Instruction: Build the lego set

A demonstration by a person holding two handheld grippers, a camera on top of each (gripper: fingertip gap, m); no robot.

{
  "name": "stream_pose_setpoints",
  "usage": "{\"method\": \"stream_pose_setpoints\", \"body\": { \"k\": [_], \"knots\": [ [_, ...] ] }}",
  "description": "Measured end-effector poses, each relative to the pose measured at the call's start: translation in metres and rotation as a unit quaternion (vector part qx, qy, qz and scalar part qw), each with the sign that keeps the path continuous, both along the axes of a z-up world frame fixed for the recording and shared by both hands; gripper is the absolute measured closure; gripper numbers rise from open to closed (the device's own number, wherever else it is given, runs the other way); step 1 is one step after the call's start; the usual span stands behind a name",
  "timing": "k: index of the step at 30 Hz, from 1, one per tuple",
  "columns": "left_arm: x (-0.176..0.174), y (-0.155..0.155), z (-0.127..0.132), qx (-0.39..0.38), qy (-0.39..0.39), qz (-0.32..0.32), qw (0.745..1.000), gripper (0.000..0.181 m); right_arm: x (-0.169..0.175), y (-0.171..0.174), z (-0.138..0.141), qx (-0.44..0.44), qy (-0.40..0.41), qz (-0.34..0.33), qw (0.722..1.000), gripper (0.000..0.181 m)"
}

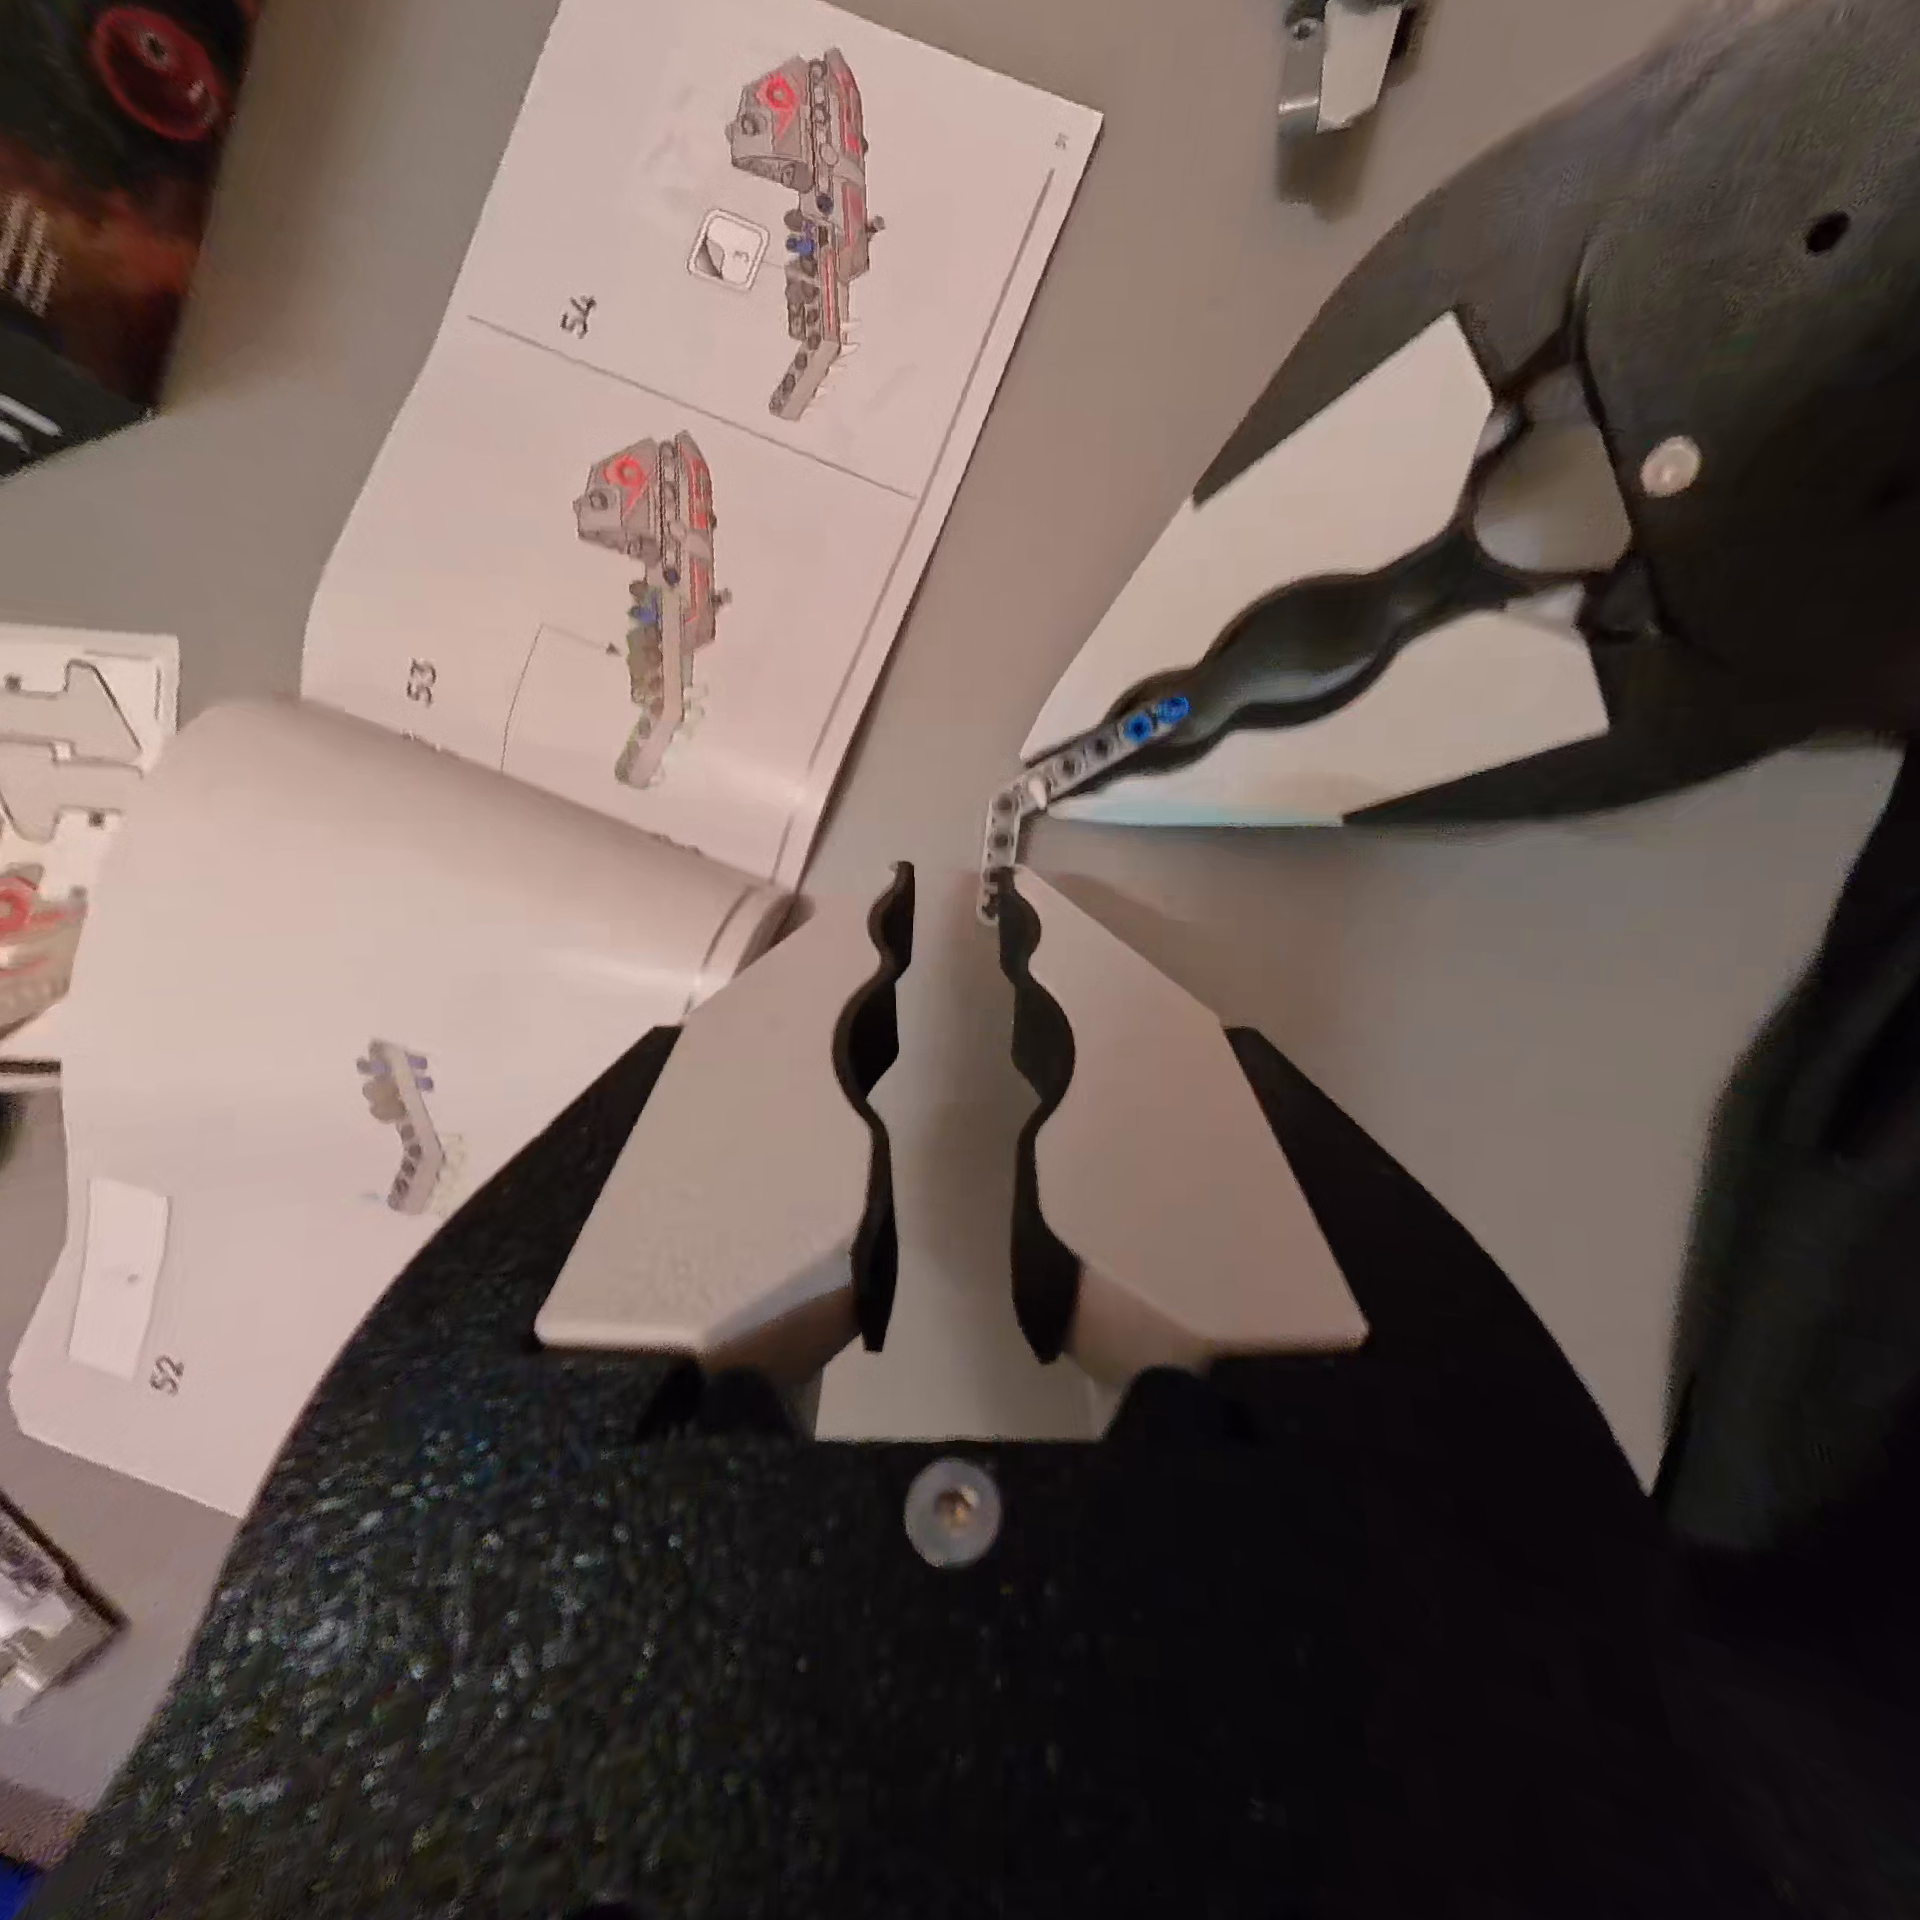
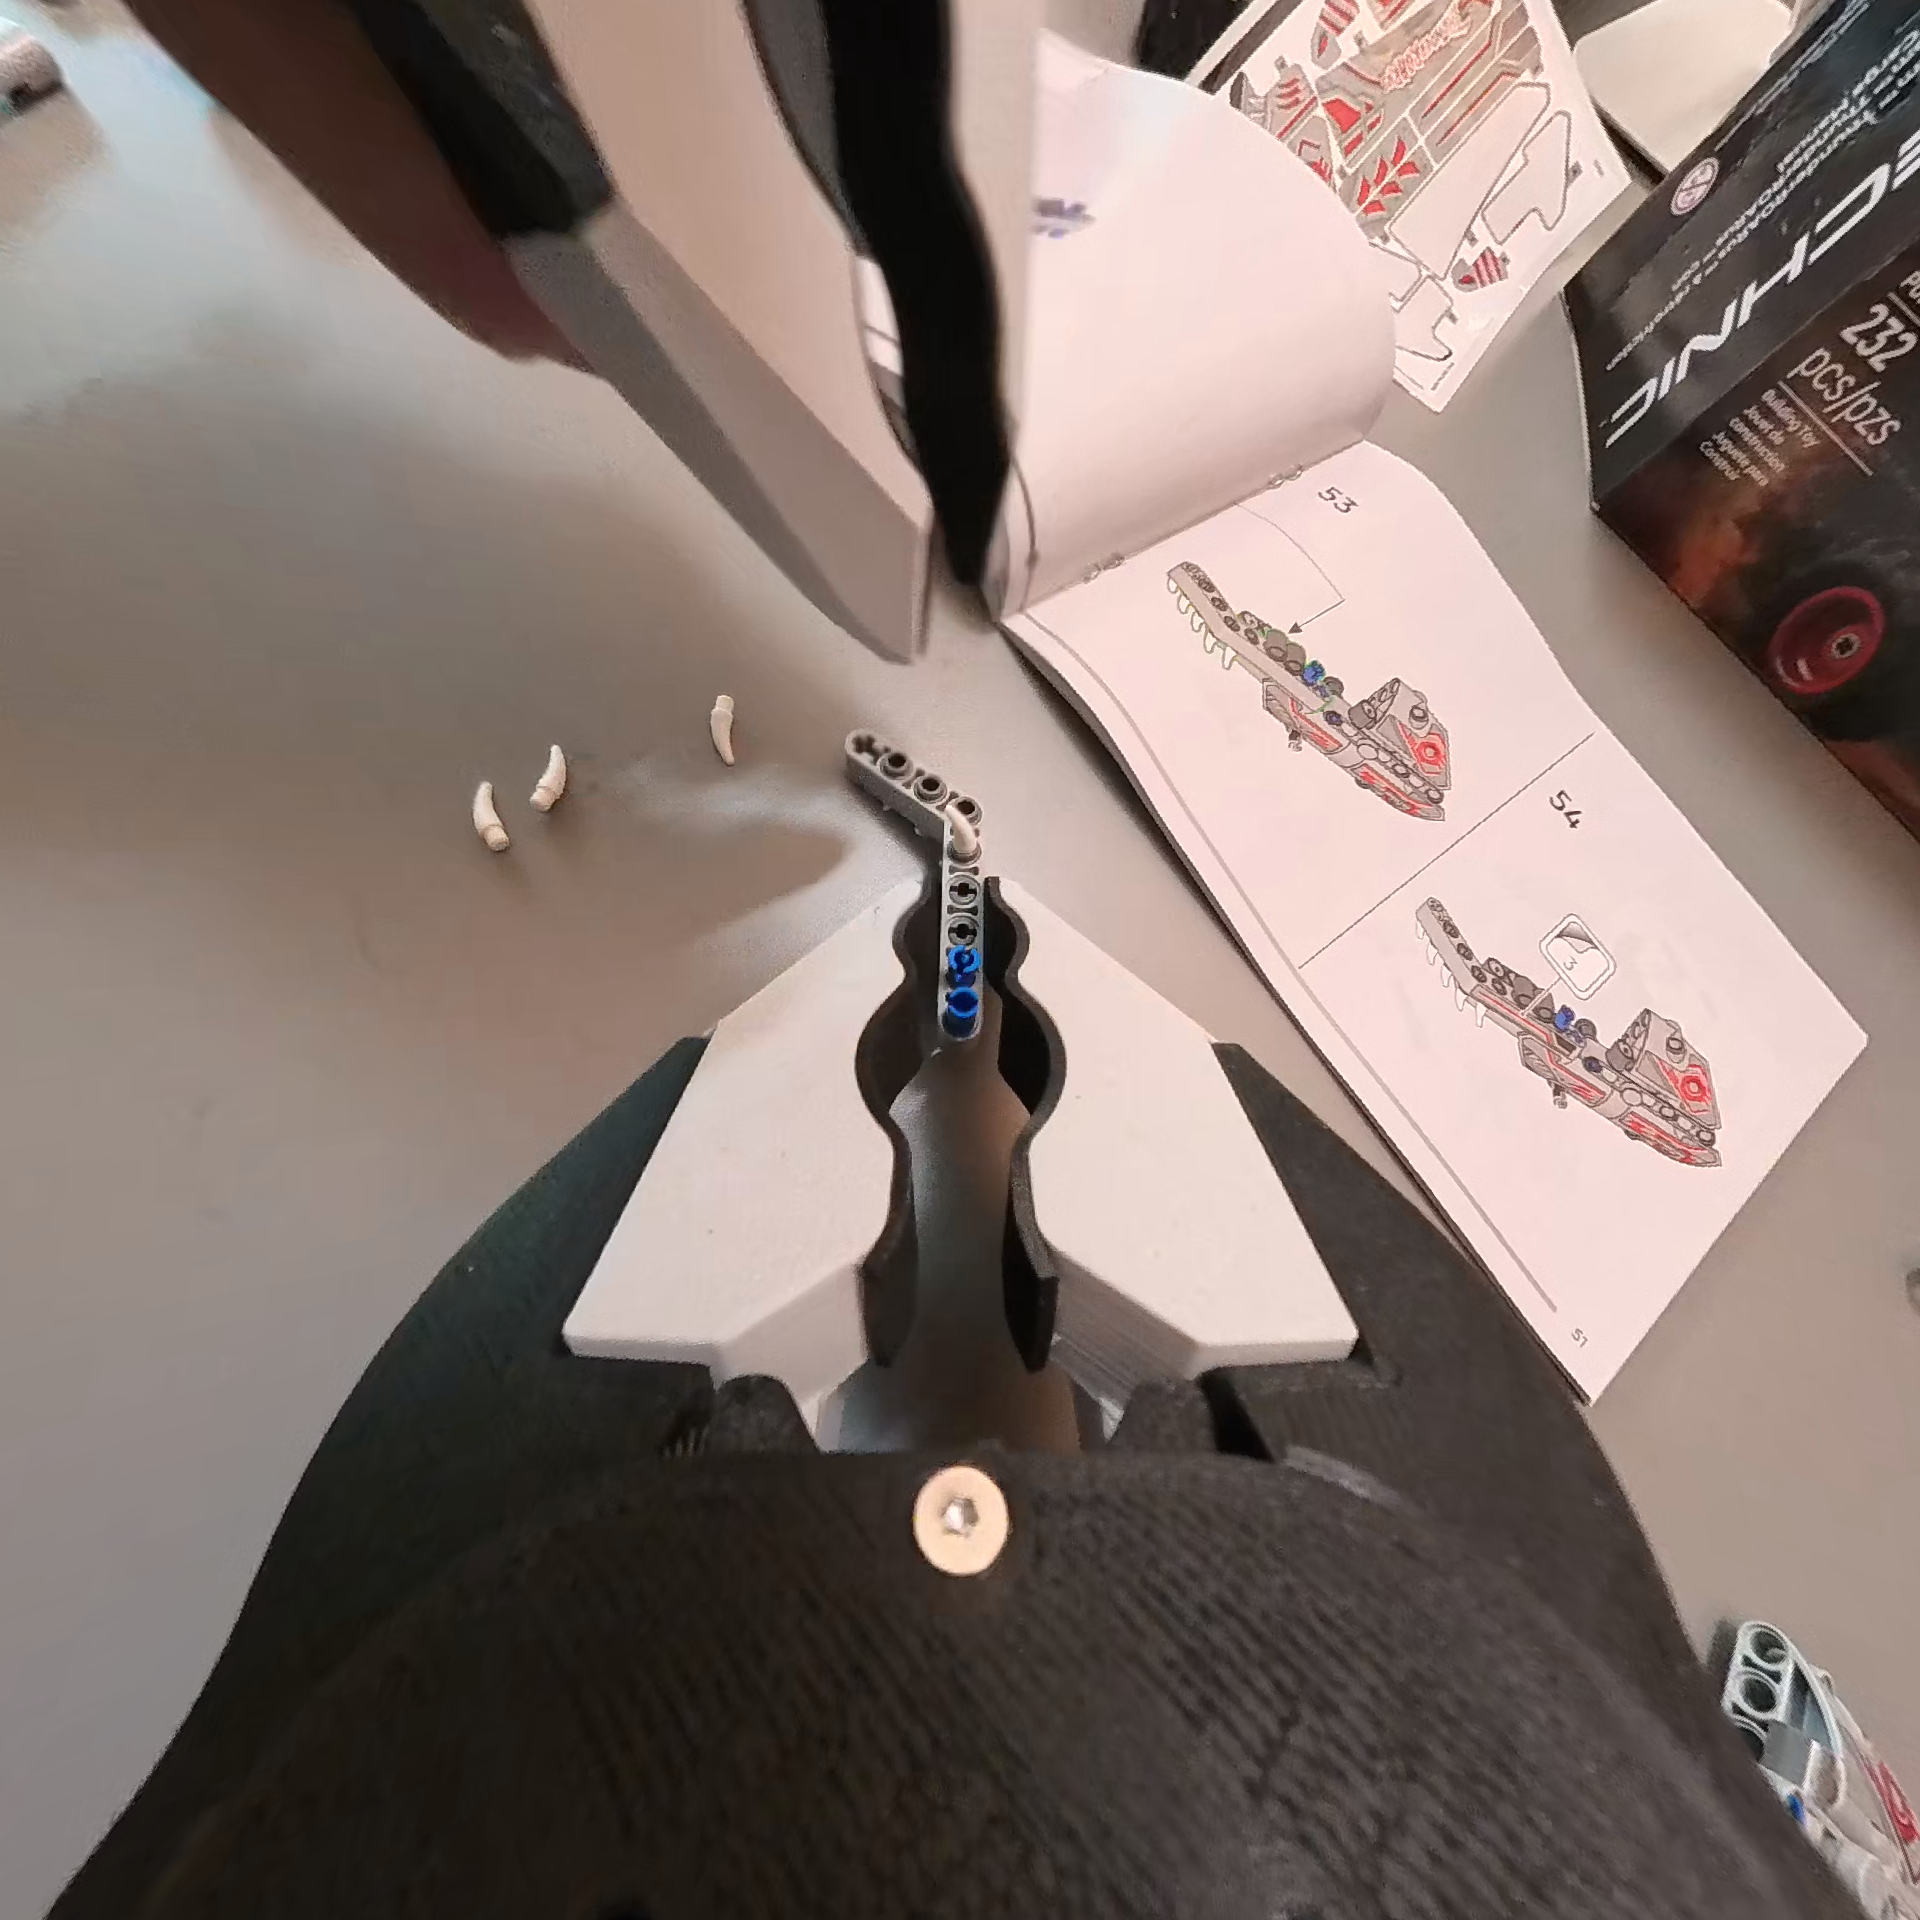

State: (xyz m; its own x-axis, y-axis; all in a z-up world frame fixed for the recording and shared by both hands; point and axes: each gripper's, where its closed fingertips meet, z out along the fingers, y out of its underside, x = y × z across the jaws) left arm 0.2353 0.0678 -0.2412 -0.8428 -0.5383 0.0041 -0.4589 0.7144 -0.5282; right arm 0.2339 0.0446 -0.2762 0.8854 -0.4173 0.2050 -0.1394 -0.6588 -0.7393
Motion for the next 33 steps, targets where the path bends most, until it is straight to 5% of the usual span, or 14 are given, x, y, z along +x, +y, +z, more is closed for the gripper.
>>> {"method": "stream_pose_setpoints", "body": {
  "k": [1,5,9,14,24,33],
  "knots": [
    [-0.005,0.005,-0.001,-0.005,0.004,-0.001,1.0,0.169,-0.001,0.0,0.0,0.0,-0.001,0.005,1.0,0.175],
    [-0.025,0.024,-0.01,-0.002,-0.004,-0.028,1.0,0.172,-0.006,-0.002,0.002,-0.003,-0.018,0.032,0.999,0.172],
    [-0.037,0.033,-0.017,-0.015,-0.009,-0.036,0.999,0.173,-0.01,-0.006,0.006,0.001,-0.045,0.048,0.998,0.148],
    [-0.051,0.025,-0.02,-0.042,-0.029,-0.066,0.996,0.173,-0.027,-0.015,0.008,0.008,-0.042,0.07,0.997,0.136],
    [-0.036,0.013,-0.037,-0.014,-0.09,-0.174,0.98,0.171,-0.047,-0.028,0.014,0.03,-0.005,0.042,0.999,0.146],
    [-0.028,0.015,-0.035,-0.094,-0.034,-0.095,0.99,0.181,-0.044,-0.029,0.018,0.053,0.0,0.019,0.998,0.151]
  ]
}}
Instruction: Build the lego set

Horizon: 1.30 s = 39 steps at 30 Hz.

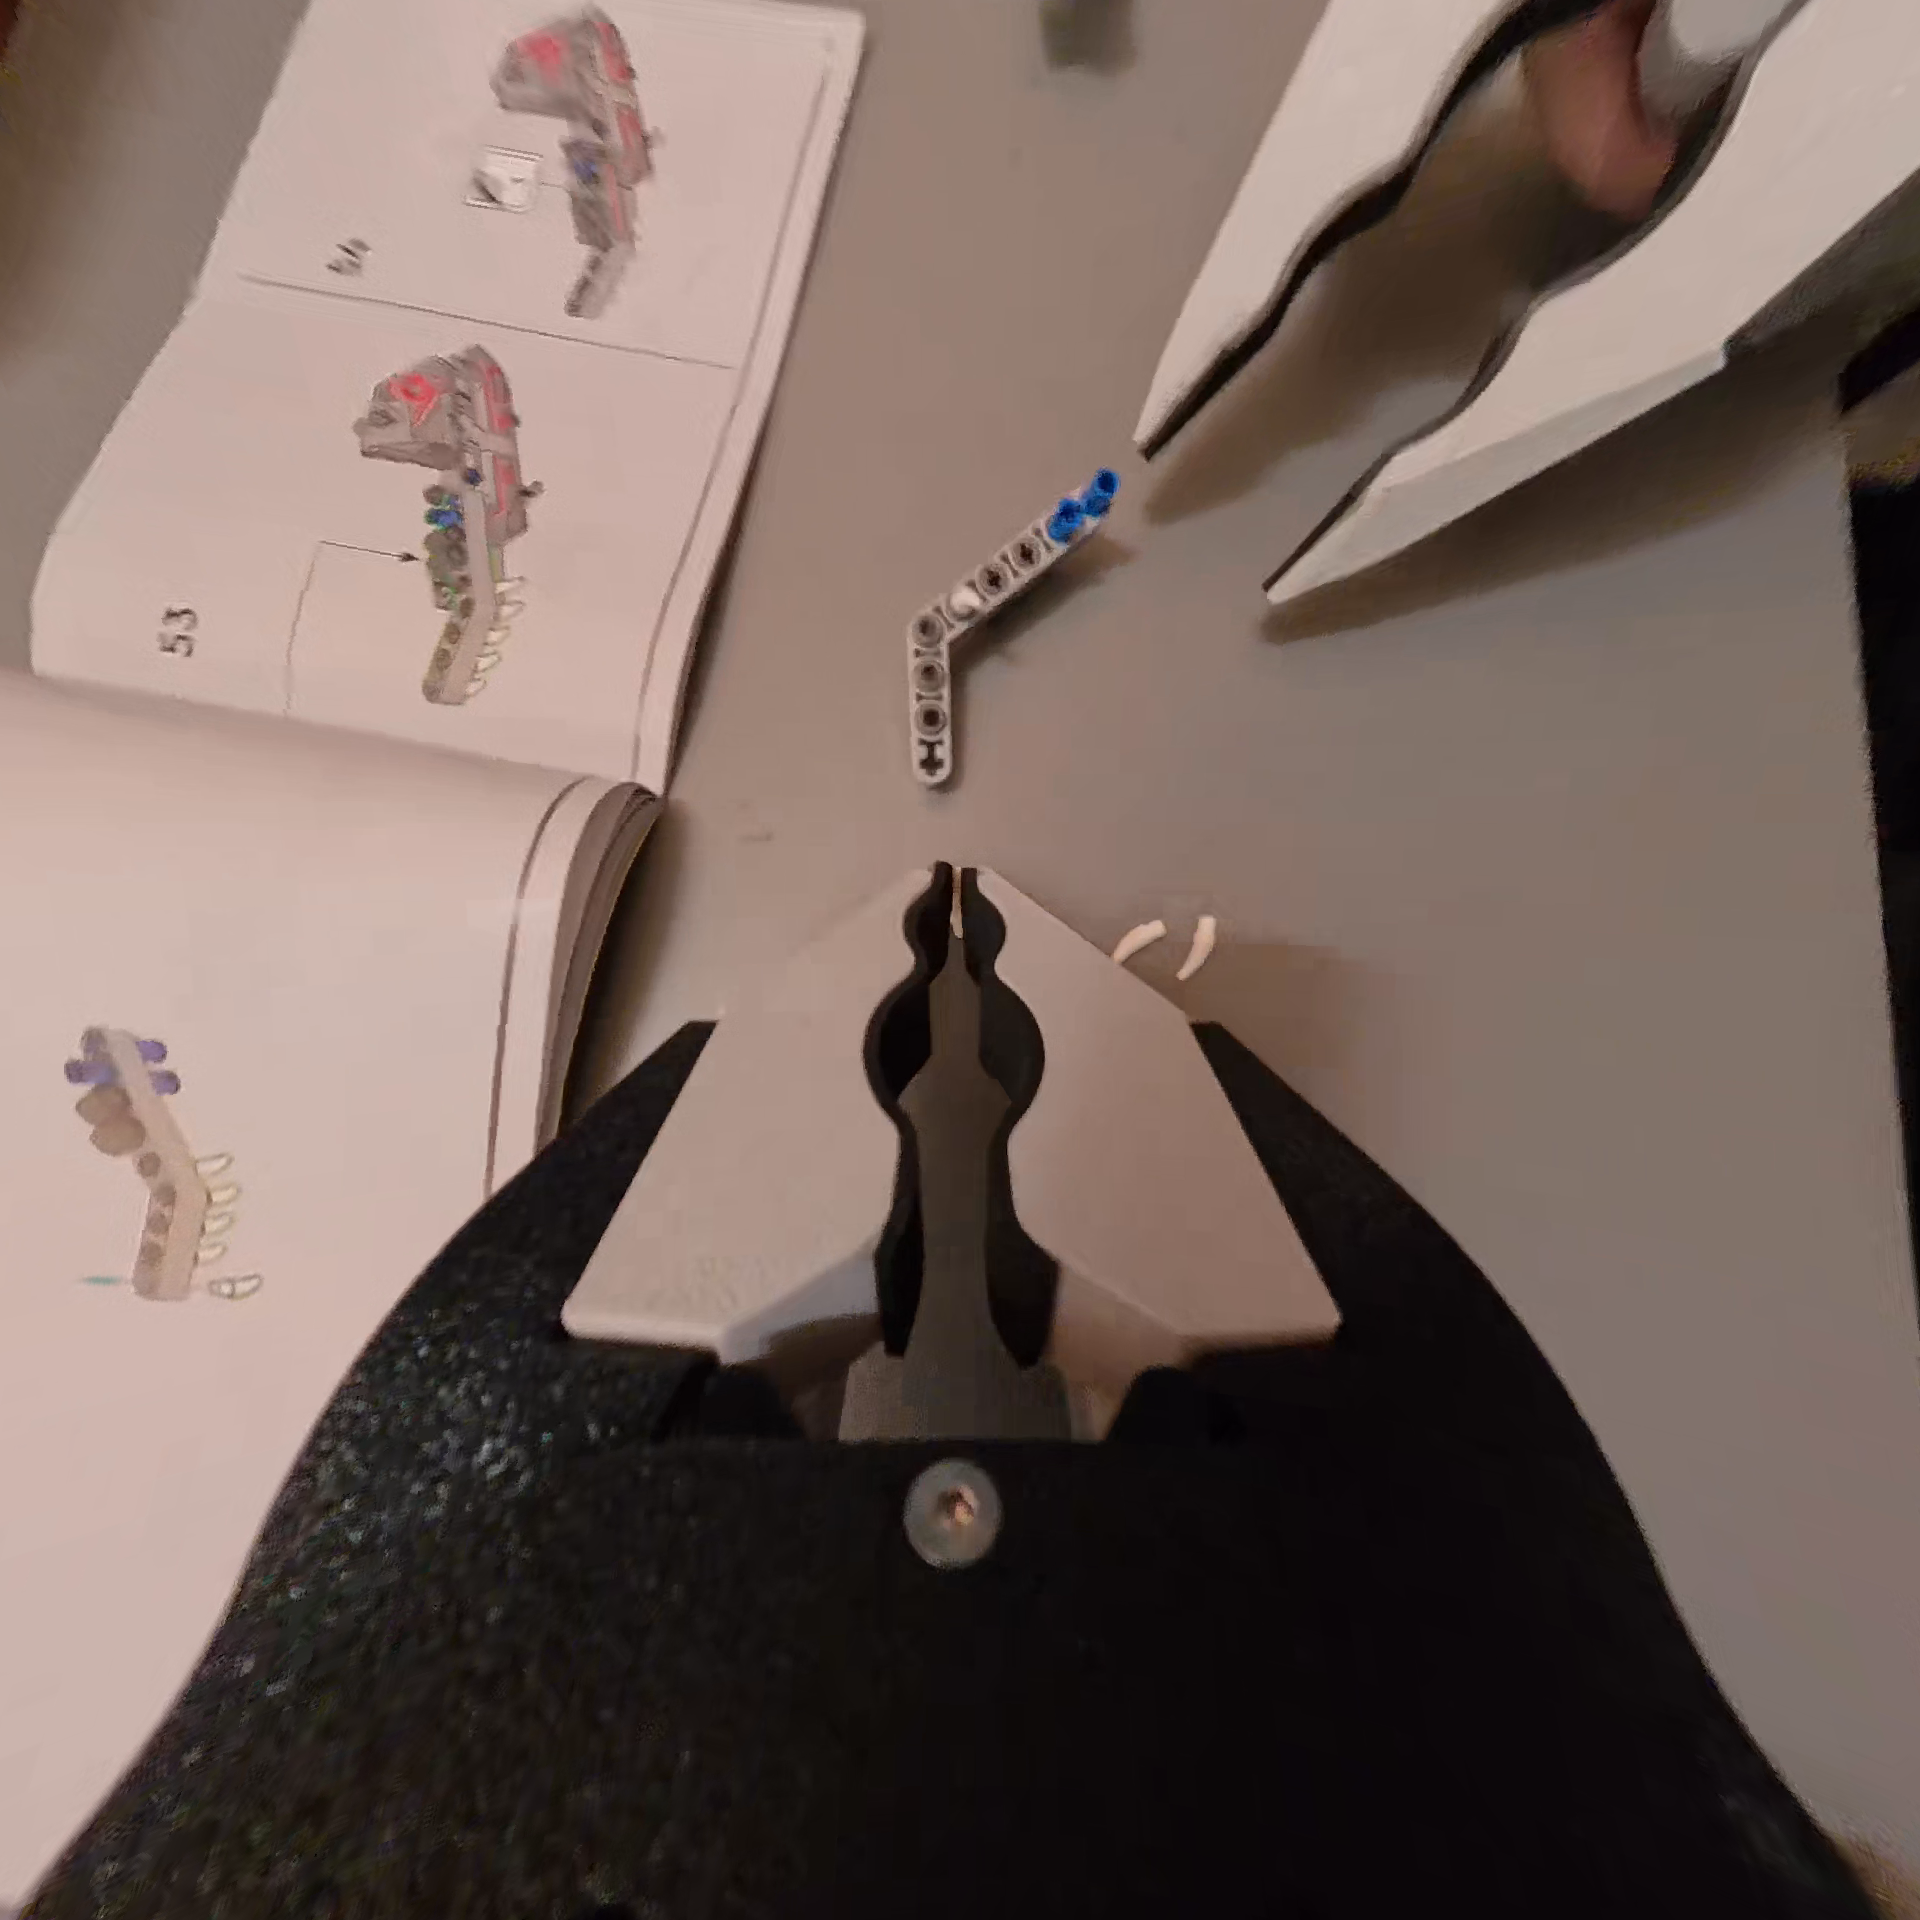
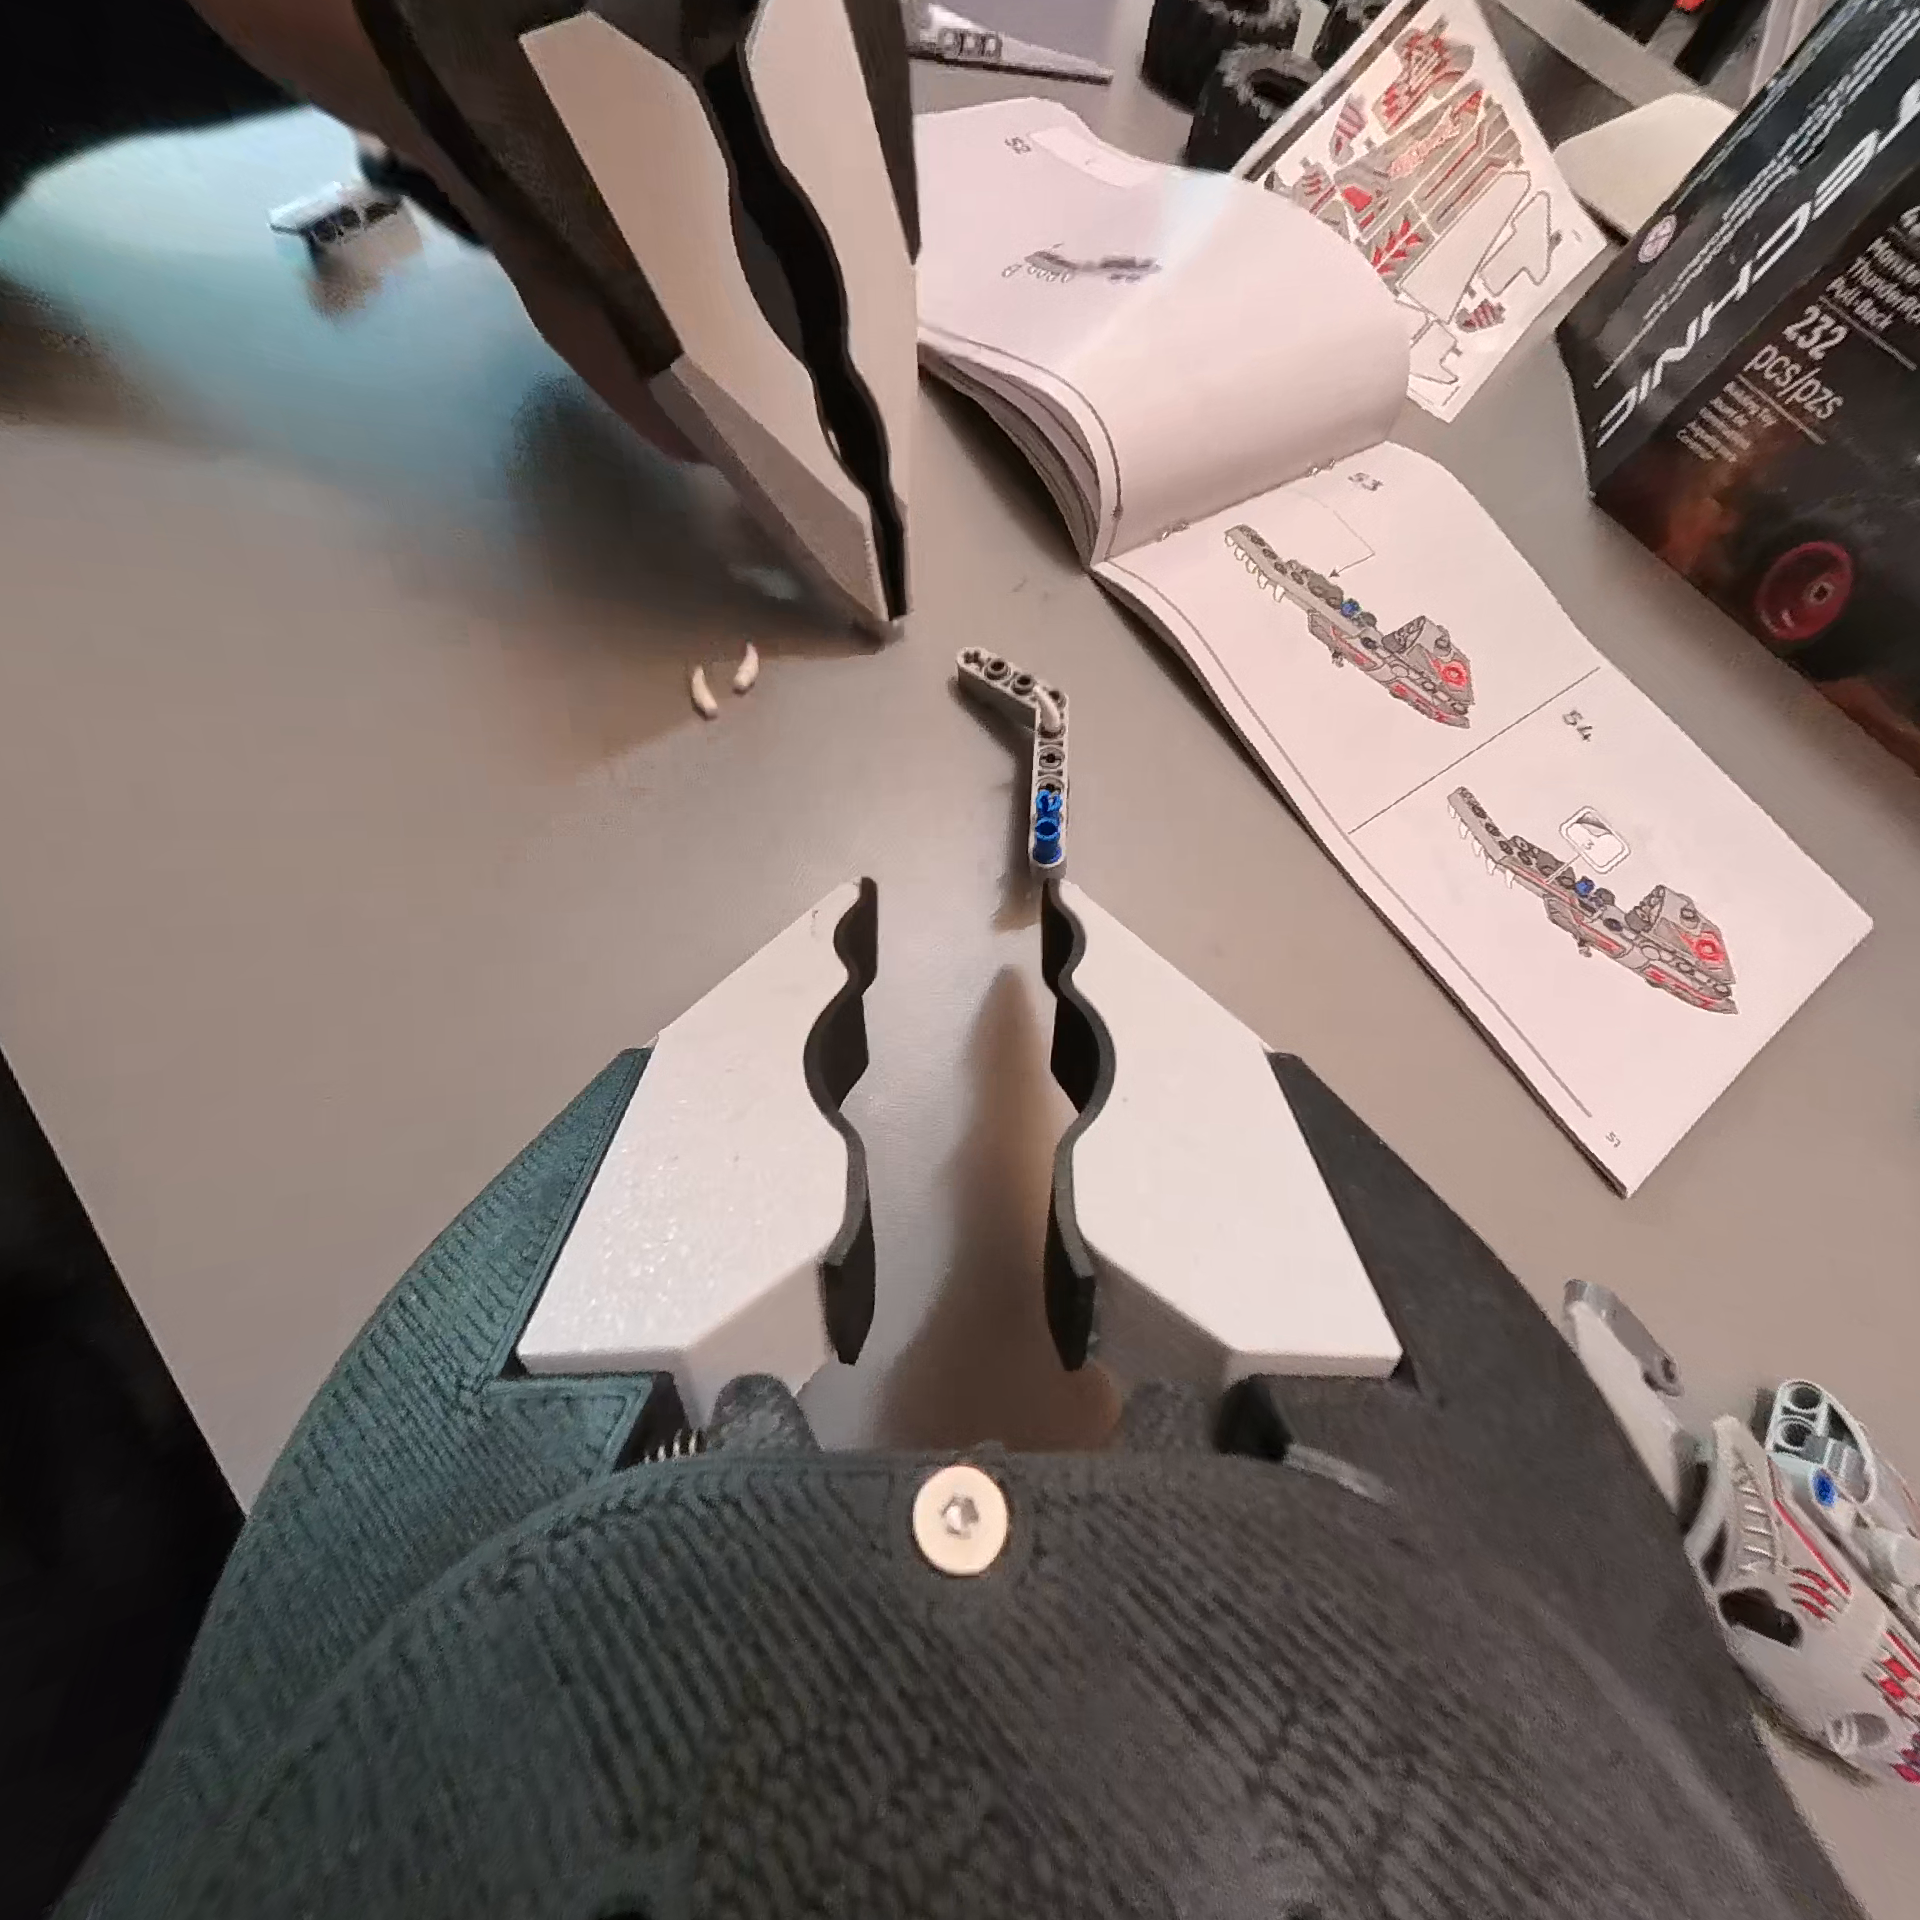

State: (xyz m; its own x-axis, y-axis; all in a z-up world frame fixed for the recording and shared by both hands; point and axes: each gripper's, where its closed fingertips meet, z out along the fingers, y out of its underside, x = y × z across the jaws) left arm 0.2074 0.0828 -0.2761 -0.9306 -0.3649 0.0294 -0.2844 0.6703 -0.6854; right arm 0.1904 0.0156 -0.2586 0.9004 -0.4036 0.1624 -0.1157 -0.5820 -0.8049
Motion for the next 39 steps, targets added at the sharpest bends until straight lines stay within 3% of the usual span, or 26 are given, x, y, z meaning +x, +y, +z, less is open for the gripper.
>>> {"method": "stream_pose_setpoints", "body": {
  "k": [3,5,8,11,14,20,24,29,35,39],
  "knots": [
    [-0.008,-0.011,0.042,-0.167,0.009,-0.024,0.986,0.181,-0.004,0.008,0.017,0.056,0.012,0.017,0.998,0.152],
    [-0.017,-0.018,0.085,-0.3,0.007,-0.059,0.952,0.181,-0.009,0.018,0.04,0.139,0.037,0.035,0.989,0.154],
    [-0.027,-0.019,0.131,-0.446,0.034,-0.09,0.89,0.181,-0.013,0.03,0.088,0.308,0.083,0.06,0.946,0.164],
    [-0.032,-0.022,0.15,-0.529,0.072,-0.1,0.84,0.181,-0.01,0.032,0.122,0.409,0.068,0.066,0.908,0.168],
    [-0.036,-0.029,0.154,-0.557,0.09,-0.102,0.819,0.181,-0.012,0.039,0.12,0.364,0.01,0.064,0.929,0.167],
    [-0.03,-0.038,0.157,-0.571,0.076,-0.077,0.814,0.181,-0.015,0.046,0.122,0.376,0.018,0.064,0.924,0.173],
    [-0.027,-0.042,0.155,-0.553,0.041,-0.063,0.83,0.181,-0.008,0.042,0.124,0.402,0.036,0.042,0.914,0.178],
    [-0.027,-0.042,0.157,-0.549,0.008,-0.061,0.834,0.181,-0.013,0.042,0.13,0.432,0.058,0.063,0.898,0.177],
    [-0.029,-0.041,0.155,-0.545,-0.002,-0.07,0.836,0.181,-0.012,0.044,0.127,0.419,0.057,0.06,0.904,0.181],
    [-0.027,-0.041,0.148,-0.52,-0.018,-0.067,0.851,0.181,-0.008,0.045,0.118,0.368,0.01,0.046,0.929,0.181]
  ]
}}
